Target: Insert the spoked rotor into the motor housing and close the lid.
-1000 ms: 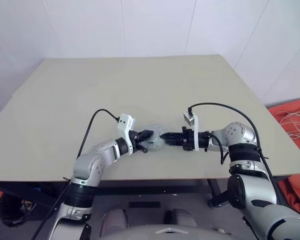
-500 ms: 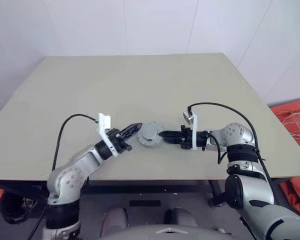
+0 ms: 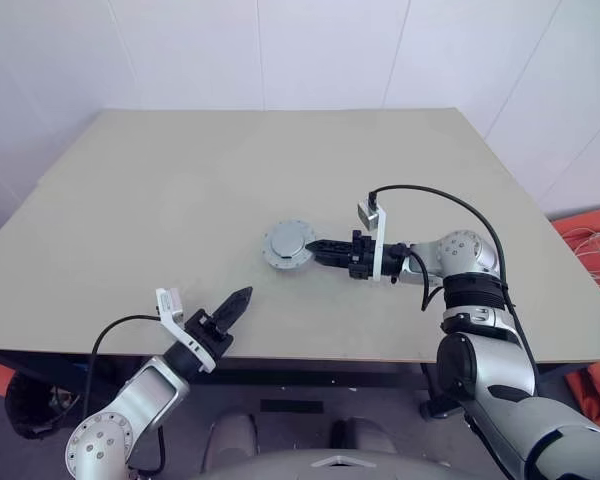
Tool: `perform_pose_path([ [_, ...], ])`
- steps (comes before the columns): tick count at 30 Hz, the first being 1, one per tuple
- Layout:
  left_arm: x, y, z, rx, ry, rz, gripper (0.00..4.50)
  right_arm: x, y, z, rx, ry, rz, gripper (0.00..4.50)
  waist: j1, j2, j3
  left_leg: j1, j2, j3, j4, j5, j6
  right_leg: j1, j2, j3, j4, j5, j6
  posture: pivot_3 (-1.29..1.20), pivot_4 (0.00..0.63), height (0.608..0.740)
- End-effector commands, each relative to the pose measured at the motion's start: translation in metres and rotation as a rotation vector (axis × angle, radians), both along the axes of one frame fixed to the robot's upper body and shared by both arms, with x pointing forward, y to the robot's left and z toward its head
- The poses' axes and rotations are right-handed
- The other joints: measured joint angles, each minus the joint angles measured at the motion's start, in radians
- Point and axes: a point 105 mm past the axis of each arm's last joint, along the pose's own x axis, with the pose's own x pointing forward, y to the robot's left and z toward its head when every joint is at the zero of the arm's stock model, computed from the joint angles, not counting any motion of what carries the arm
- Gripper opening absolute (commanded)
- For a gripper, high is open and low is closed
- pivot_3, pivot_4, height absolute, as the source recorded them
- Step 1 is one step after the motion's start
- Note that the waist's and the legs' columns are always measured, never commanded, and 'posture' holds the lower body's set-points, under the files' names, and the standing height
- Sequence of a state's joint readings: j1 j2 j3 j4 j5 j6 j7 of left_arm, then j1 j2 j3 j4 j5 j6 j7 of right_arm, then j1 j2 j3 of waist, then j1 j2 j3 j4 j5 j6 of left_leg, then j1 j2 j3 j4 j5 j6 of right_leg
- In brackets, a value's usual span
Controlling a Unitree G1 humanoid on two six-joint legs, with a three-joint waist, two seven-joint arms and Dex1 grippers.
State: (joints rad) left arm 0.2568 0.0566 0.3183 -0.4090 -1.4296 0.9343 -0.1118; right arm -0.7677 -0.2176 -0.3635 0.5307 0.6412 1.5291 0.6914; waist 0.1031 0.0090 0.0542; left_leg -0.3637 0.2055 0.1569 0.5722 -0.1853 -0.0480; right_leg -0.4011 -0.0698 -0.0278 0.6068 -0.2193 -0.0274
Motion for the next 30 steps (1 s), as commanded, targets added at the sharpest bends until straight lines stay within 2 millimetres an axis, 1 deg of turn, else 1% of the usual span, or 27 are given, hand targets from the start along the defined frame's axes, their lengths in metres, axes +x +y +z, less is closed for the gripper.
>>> perform_pose_path([
  [1, 0.005, 0.002, 0.011, -0.064, -0.030, 0.017, 1.46, 0.003, 0.010, 0.047, 0.136, -0.133, 0.035, 1.12, 0.000, 0.000, 0.000, 0.000, 0.000, 0.000, 0.000, 0.000, 0.000, 0.000, 0.000, 0.000, 0.000, 0.000, 0.000, 0.00, 0.000, 0.740],
  [4, 0.012, 0.002, 0.013, -0.113, -0.032, 0.026, 2.41, 0.000, 0.013, 0.055, 0.155, -0.143, 0.049, 1.12, 0.001, 0.000, 0.000, 0.000, 0.000, 0.000, 0.000, 0.000, 0.000, 0.000, 0.001, 0.000, 0.000, 0.000, 0.000, 0.00, 0.000, 0.740],
  [10, 0.022, -0.002, 0.021, -0.213, -0.067, 0.020, 4.40, -0.006, 0.015, 0.059, 0.168, -0.166, 0.065, 1.12, 0.002, 0.000, 0.000, 0.001, 0.000, 0.000, 0.001, 0.000, -0.001, 0.001, 0.002, 0.000, 0.000, 0.000, 0.001, 0.00, 0.000, 0.740],
  [11, 0.024, -0.003, 0.024, -0.228, -0.083, 0.017, 4.45, -0.007, 0.016, 0.060, 0.167, -0.169, 0.068, 1.12, 0.002, 0.000, 0.000, 0.001, 0.000, 0.000, 0.001, 0.000, -0.001, 0.001, 0.002, 0.000, 0.000, 0.000, 0.001, 0.00, 0.000, 0.740],
  [19, 0.032, -0.015, 0.036, -0.327, -0.129, -0.024, 4.45, -0.013, 0.018, 0.059, 0.159, -0.179, 0.084, 1.12, 0.001, 0.000, 0.000, 0.002, 0.000, -0.001, 0.002, 0.001, -0.002, 0.002, 0.002, 0.000, 0.001, 0.001, 0.001, 0.00, 0.000, 0.740],
  [23, 0.040, -0.019, 0.032, -0.349, -0.107, -0.030, 4.45, -0.017, 0.018, 0.058, 0.161, -0.173, 0.097, 1.12, 0.002, -0.001, 0.000, 0.001, -0.001, -0.001, 0.003, 0.001, -0.002, 0.003, 0.002, 0.000, 0.001, 0.002, -0.001, 0.00, 0.000, 0.740],
  [26, 0.047, -0.020, 0.029, -0.350, -0.094, -0.024, 4.45, -0.021, 0.018, 0.057, 0.164, -0.171, 0.113, 1.12, 0.002, -0.001, 0.000, 0.002, -0.001, -0.002, 0.004, 0.001, -0.002, 0.004, 0.002, 0.000, 0.001, 0.002, 0.000, 0.00, 0.000, 0.740],
  [30, 0.056, -0.021, 0.033, -0.357, -0.111, -0.015, 4.45, -0.026, 0.018, 0.056, 0.164, -0.166, 0.126, 1.12, 0.002, -0.001, 0.000, 0.002, -0.001, -0.003, 0.005, 0.001, -0.002, 0.005, 0.002, 0.000, 0.001, 0.002, 0.003, 0.00, 0.000, 0.740],
])
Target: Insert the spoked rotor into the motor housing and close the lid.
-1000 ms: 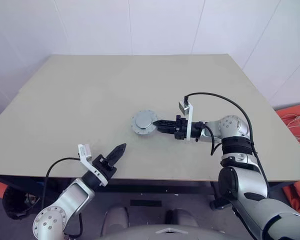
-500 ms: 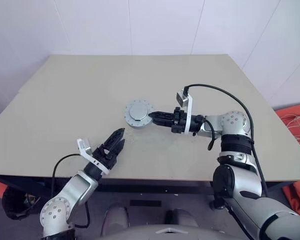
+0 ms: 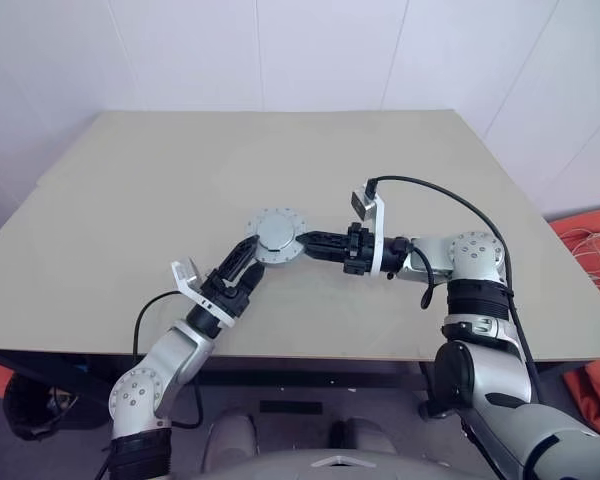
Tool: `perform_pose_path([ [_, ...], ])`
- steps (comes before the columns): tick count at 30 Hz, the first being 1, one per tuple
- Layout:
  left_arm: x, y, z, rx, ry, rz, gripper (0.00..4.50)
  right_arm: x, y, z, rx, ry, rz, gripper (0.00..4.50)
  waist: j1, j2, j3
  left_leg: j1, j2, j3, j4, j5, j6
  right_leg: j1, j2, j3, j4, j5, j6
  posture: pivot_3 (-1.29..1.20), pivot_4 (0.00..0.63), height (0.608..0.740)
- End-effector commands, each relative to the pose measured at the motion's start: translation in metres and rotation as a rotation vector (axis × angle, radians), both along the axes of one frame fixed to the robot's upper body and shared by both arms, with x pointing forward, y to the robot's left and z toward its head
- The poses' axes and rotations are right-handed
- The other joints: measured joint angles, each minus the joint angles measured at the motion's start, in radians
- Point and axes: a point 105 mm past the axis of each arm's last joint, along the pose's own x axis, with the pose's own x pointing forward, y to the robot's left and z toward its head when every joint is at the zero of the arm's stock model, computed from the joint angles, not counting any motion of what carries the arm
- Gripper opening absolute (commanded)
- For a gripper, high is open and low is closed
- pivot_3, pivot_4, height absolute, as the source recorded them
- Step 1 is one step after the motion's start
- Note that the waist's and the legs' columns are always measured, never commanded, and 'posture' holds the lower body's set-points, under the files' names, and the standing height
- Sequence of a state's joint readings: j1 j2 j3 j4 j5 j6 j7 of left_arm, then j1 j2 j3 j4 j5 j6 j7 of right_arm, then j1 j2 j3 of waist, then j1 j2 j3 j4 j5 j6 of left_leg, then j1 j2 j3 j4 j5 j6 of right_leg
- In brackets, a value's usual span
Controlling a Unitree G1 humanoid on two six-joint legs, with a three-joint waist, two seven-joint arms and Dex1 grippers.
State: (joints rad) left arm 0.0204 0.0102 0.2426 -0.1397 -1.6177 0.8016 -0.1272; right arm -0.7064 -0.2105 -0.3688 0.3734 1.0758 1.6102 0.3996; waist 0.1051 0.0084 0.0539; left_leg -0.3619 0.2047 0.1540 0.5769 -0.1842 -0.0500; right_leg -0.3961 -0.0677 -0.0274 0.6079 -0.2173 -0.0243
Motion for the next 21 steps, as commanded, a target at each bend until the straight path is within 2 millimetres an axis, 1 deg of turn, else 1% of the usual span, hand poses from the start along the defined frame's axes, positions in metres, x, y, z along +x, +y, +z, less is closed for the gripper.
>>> perform_pose_path([
  [1, 0.008, -0.003, 0.014, -0.026, -0.060, 0.004, 4.45, -0.006, 0.004, 0.025, 0.063, -0.093, 0.044, 1.12, 0.000, 0.000, 0.000, 0.000, 0.000, 0.000, 0.000, 0.000, 0.000, 0.000, 0.000, 0.000, 0.000, 0.000, 0.001, 0.00, 0.000, 0.740],
  [6, 0.014, -0.012, 0.021, -0.055, -0.072, -0.026, 4.45, -0.010, 0.006, 0.023, 0.058, -0.086, 0.054, 1.12, 0.001, 0.000, 0.000, 0.002, 0.000, -0.001, 0.000, 0.000, -0.001, 0.003, 0.000, 0.000, 0.000, -0.001, 0.003, 0.00, 0.000, 0.740],
  [10, 0.010, -0.017, 0.019, -0.040, -0.058, -0.076, 4.45, -0.011, 0.008, 0.022, 0.054, -0.081, 0.058, 1.12, 0.000, 0.000, 0.000, 0.003, 0.000, -0.001, 0.001, 0.001, -0.001, 0.004, 0.000, 0.000, 0.000, -0.001, 0.004, 0.00, 0.000, 0.740],
  [13, 0.005, -0.021, 0.018, -0.025, -0.047, -0.121, 4.45, -0.013, 0.010, 0.021, 0.049, -0.078, 0.067, 1.12, 0.001, 0.000, 0.000, 0.003, 0.000, -0.001, 0.001, 0.001, -0.001, 0.004, 0.000, 0.000, 0.000, -0.001, 0.004, 0.00, 0.000, 0.740],
  [17, 0.000, -0.017, 0.014, 0.003, -0.025, -0.133, 4.45, -0.013, 0.012, 0.020, 0.049, -0.072, 0.071, 1.12, 0.000, 0.000, 0.000, 0.003, -0.001, -0.001, 0.001, 0.001, -0.001, 0.005, 0.000, 0.000, 0.000, -0.001, 0.004, 0.00, 0.000, 0.740],
  [20, -0.002, -0.016, 0.010, 0.018, -0.005, -0.131, 3.84, -0.013, 0.014, 0.020, 0.048, -0.071, 0.073, 1.12, 0.001, 0.000, 0.000, 0.003, 0.000, -0.002, 0.001, 0.001, -0.002, 0.005, 0.000, -0.001, 0.001, -0.001, 0.004, 0.00, 0.000, 0.740],
  [21, -0.002, -0.015, 0.009, 0.019, -0.003, -0.127, 3.54, -0.013, 0.014, 0.020, 0.048, -0.070, 0.073, 1.12, 0.001, 0.000, 0.000, 0.003, 0.000, -0.002, 0.001, 0.001, -0.002, 0.005, 0.000, -0.001, 0.001, -0.001, 0.004, 0.00, 0.000, 0.740],
])
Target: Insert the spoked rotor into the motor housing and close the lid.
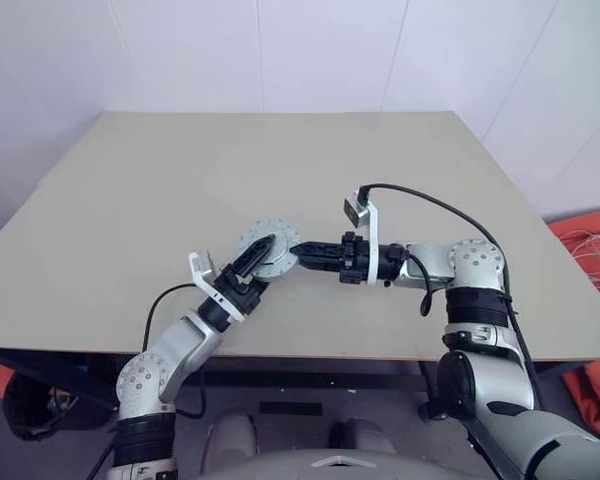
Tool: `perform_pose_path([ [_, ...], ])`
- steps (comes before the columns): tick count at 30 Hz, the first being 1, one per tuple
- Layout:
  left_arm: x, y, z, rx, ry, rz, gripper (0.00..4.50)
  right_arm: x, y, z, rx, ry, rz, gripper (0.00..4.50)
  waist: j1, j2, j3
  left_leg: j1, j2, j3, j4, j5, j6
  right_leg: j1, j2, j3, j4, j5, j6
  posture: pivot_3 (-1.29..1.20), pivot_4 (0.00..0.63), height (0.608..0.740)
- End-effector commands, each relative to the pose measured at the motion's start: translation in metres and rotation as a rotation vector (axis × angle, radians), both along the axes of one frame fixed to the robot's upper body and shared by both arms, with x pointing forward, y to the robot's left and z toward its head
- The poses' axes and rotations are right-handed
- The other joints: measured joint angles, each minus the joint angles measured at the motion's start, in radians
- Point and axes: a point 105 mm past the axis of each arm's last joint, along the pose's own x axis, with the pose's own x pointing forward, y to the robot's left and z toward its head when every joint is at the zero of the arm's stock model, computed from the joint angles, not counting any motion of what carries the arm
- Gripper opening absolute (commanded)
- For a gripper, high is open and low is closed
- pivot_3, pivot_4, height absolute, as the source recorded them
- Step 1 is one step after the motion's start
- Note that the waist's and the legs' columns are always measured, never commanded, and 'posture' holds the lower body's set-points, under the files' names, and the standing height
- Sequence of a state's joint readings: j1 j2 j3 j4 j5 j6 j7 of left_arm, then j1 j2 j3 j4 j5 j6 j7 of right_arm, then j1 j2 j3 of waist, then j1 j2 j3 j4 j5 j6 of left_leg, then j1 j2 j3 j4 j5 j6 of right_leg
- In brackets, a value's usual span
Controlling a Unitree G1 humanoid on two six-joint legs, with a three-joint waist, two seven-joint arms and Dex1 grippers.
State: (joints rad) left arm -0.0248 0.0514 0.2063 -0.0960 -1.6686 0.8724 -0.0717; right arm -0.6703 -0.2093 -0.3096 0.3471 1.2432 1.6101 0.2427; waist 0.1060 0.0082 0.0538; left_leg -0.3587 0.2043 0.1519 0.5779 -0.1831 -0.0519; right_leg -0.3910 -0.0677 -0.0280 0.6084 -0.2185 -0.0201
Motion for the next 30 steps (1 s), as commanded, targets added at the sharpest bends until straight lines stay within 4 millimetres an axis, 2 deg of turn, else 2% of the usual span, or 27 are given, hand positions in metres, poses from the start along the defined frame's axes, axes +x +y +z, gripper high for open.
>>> perform_pose_path([
  [1, -0.002, 0.000, 0.010, -0.005, -0.036, -0.004, 3.23, -0.002, 0.005, 0.025, 0.085, -0.078, 0.032, 1.12, 0.000, 0.000, 0.000, 0.000, 0.000, 0.000, 0.000, 0.000, 0.000, 0.001, 0.000, 0.000, 0.000, 0.000, 0.000, 0.00, 0.000, 0.740],
  [4, -0.003, 0.000, 0.010, -0.002, -0.037, 0.004, 2.24, -0.002, 0.005, 0.025, 0.085, -0.076, 0.033, 1.12, 0.000, 0.000, 0.000, 0.001, 0.000, 0.000, 0.000, 0.000, 0.000, 0.001, -0.001, 0.000, 0.000, 0.000, 0.001, 0.00, 0.000, 0.740],
  [5, -0.003, 0.000, 0.011, -0.003, -0.038, 0.007, 2.09, -0.002, 0.005, 0.025, 0.086, -0.076, 0.033, 1.12, 0.000, 0.000, 0.000, 0.001, 0.000, 0.000, 0.001, 0.000, 0.000, 0.001, -0.001, 0.000, 0.000, 0.000, 0.001, 0.00, 0.000, 0.740],
  [10, -0.004, 0.002, 0.014, -0.011, -0.046, 0.023, 2.09, -0.002, 0.005, 0.025, 0.088, -0.075, 0.031, 1.12, 0.000, 0.000, 0.000, 0.000, 0.000, 0.000, 0.001, 0.000, 0.000, 0.001, -0.001, 0.000, 0.000, 0.000, 0.001, 0.00, 0.000, 0.740],
  [15, -0.003, 0.005, 0.017, -0.021, -0.057, 0.045, 2.09, 0.006, 0.001, 0.019, 0.068, -0.085, -0.054, 1.12, 0.000, 0.000, 0.000, 0.000, 0.000, 0.000, 0.001, 0.000, 0.000, 0.001, -0.001, 0.000, 0.000, 0.000, 0.001, 0.00, 0.000, 0.740],
  [25, 0.007, 0.016, 0.023, -0.015, -0.076, 0.140, 2.09, 0.033, -0.029, -0.011, -0.068, -0.045, -0.288, 4.46, 0.000, -0.001, -0.001, 0.000, 0.000, 0.000, 0.001, 0.000, -0.001, 0.001, -0.001, 0.000, 0.000, 0.001, 0.002, 0.00, 0.000, 0.740],
  [28, 0.011, 0.022, 0.024, 0.014, -0.083, 0.196, 2.09, 0.042, -0.037, -0.016, -0.127, -0.098, -0.379, 4.50, 0.000, -0.001, -0.001, 0.000, 0.000, 0.000, 0.001, 0.000, -0.001, 0.001, -0.001, 0.000, 0.000, 0.001, 0.003, 0.00, 0.000, 0.740],
  [30, 0.012, 0.026, 0.026, 0.034, -0.090, 0.232, 2.09, 0.050, -0.040, -0.014, -0.185, -0.221, -0.453, 4.50, 0.000, -0.001, -0.001, 0.000, 0.000, 0.000, 0.001, 0.000, -0.001, 0.001, -0.001, 0.000, 0.000, 0.001, 0.003, 0.00, 0.000, 0.740],
])
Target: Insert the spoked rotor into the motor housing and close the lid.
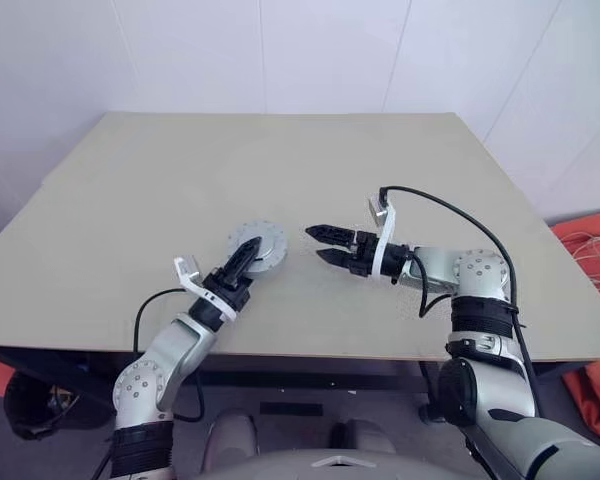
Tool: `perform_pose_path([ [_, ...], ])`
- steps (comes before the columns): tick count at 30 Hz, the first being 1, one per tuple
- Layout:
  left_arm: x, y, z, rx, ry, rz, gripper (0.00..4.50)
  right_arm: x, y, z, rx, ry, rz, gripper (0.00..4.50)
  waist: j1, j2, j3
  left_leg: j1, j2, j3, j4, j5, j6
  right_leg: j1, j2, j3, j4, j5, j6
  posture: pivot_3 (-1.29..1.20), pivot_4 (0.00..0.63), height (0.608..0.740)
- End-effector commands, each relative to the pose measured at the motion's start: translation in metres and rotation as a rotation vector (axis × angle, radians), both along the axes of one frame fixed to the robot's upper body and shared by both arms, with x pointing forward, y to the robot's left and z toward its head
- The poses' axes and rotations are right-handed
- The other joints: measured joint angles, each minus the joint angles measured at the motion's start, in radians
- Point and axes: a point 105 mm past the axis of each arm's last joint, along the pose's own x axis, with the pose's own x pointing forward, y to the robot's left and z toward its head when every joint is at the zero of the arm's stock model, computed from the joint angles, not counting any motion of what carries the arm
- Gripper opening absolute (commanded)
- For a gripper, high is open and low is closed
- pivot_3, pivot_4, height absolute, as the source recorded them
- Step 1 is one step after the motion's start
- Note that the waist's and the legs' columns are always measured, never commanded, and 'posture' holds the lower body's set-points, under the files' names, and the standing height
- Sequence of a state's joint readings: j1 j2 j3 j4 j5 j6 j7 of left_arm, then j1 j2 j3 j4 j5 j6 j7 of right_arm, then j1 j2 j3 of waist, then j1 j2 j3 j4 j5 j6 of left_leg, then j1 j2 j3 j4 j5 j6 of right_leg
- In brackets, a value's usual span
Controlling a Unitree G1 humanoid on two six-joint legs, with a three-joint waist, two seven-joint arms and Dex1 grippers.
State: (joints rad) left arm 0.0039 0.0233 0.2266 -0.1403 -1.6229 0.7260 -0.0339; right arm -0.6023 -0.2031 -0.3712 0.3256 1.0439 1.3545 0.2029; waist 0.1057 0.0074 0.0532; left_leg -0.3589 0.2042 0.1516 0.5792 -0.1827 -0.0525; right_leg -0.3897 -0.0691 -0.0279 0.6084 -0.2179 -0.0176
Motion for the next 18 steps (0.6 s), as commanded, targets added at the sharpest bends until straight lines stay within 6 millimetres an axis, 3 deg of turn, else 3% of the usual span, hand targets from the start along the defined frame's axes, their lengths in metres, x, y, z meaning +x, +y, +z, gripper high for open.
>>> perform_pose_path([
  [1, 0.004, 0.007, 0.029, 0.032, -0.117, 0.067, 2.09, 0.016, -0.005, 0.018, -0.118, -0.255, -0.116, 4.50, 0.000, 0.000, 0.000, 0.000, 0.000, 0.000, 0.000, 0.000, 0.000, 0.000, 0.000, 0.000, 0.000, 0.000, 0.000, 0.00, 0.000, 0.740],
  [8, 0.005, 0.033, 0.030, 0.110, -0.106, 0.253, 2.09, 0.017, 0.001, 0.026, -0.205, -0.497, -0.115, 4.50, -0.003, -0.001, 0.000, -0.001, 0.001, 0.000, 0.000, 0.000, 0.000, 0.000, 0.000, 0.000, 0.000, 0.000, 0.000, 0.00, 0.000, 0.740],
  [18, 0.020, 0.086, 0.017, 0.156, 0.023, 0.596, 2.09, 0.007, 0.014, 0.023, -0.226, -0.589, -0.019, 4.50, -0.007, -0.009, 0.000, -0.001, 0.001, -0.001, 0.001, 0.000, 0.000, 0.000, 0.000, 0.000, -0.001, 0.000, 0.001, 0.00, 0.000, 0.740],
])
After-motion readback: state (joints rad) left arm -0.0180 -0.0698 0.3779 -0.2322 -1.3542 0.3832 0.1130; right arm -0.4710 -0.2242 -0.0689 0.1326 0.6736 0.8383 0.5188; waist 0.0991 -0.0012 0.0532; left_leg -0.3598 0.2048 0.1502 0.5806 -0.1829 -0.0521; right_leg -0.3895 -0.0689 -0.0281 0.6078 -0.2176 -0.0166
